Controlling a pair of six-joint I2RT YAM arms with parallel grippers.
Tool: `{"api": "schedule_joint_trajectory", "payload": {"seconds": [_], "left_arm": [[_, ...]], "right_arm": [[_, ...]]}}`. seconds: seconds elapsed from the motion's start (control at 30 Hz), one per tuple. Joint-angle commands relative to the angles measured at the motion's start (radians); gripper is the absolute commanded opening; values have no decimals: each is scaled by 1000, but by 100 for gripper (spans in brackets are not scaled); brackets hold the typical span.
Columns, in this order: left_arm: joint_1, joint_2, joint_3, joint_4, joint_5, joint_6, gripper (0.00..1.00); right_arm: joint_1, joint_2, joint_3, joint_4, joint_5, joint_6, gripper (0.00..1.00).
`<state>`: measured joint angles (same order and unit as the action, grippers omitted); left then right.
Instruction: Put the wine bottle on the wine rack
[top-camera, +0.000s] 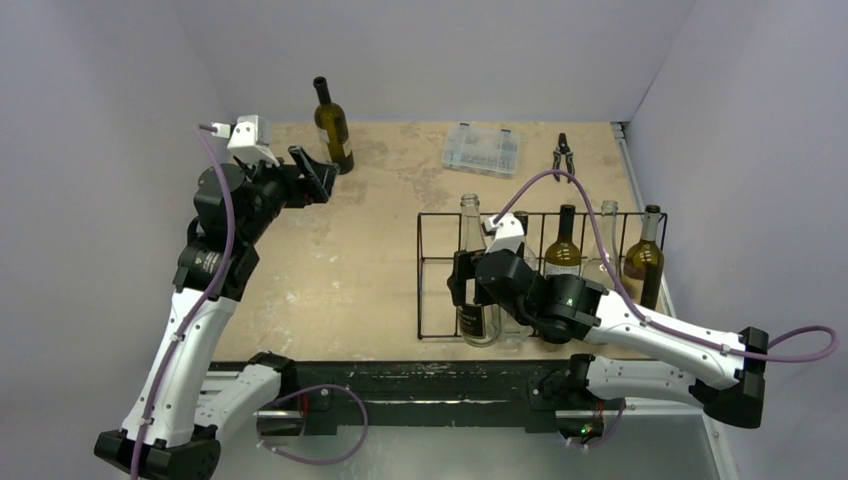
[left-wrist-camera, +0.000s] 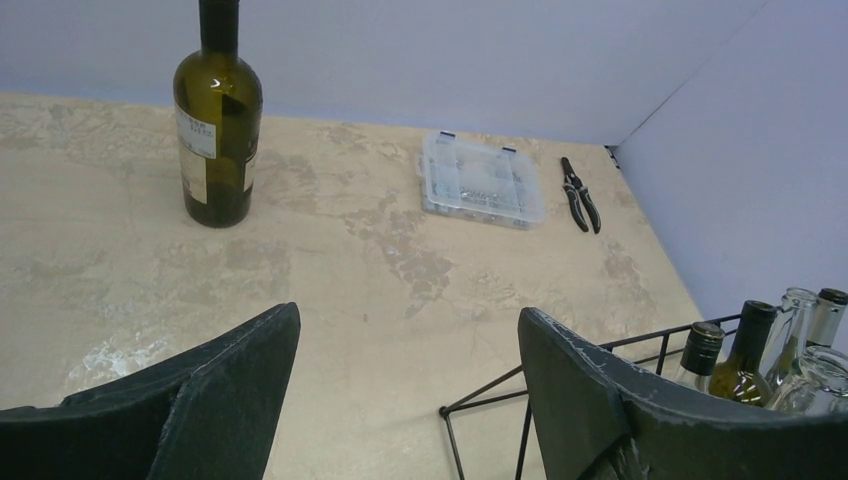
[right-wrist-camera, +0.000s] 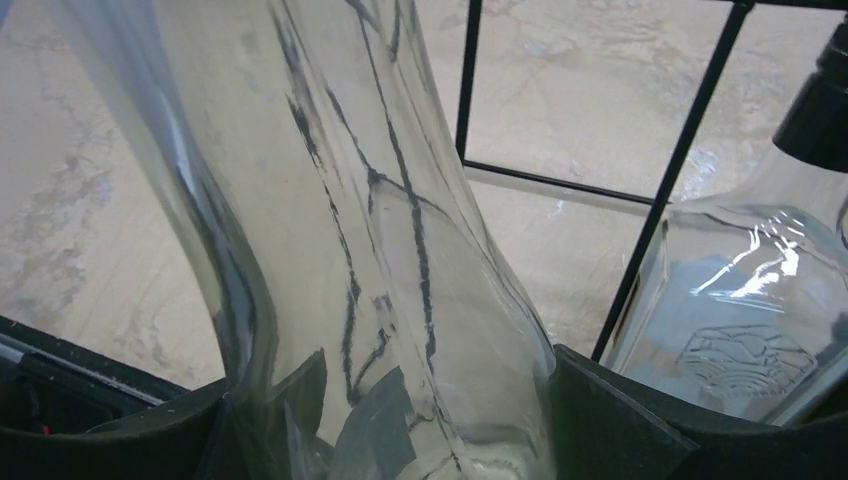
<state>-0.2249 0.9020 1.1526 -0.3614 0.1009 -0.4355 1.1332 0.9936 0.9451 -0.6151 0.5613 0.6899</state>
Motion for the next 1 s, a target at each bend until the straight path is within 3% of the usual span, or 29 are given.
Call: {"api": "schedule_joint_trajectory", "payload": {"seconds": [0.0,0.97], "left_arm": [[-4,21,31,15,17,-11,79],[4,27,29,23,52,-40,78]], "right_arm": [[4,-19,29,49,102,114,0],[4,149,-119,171,250,247,0]]}}
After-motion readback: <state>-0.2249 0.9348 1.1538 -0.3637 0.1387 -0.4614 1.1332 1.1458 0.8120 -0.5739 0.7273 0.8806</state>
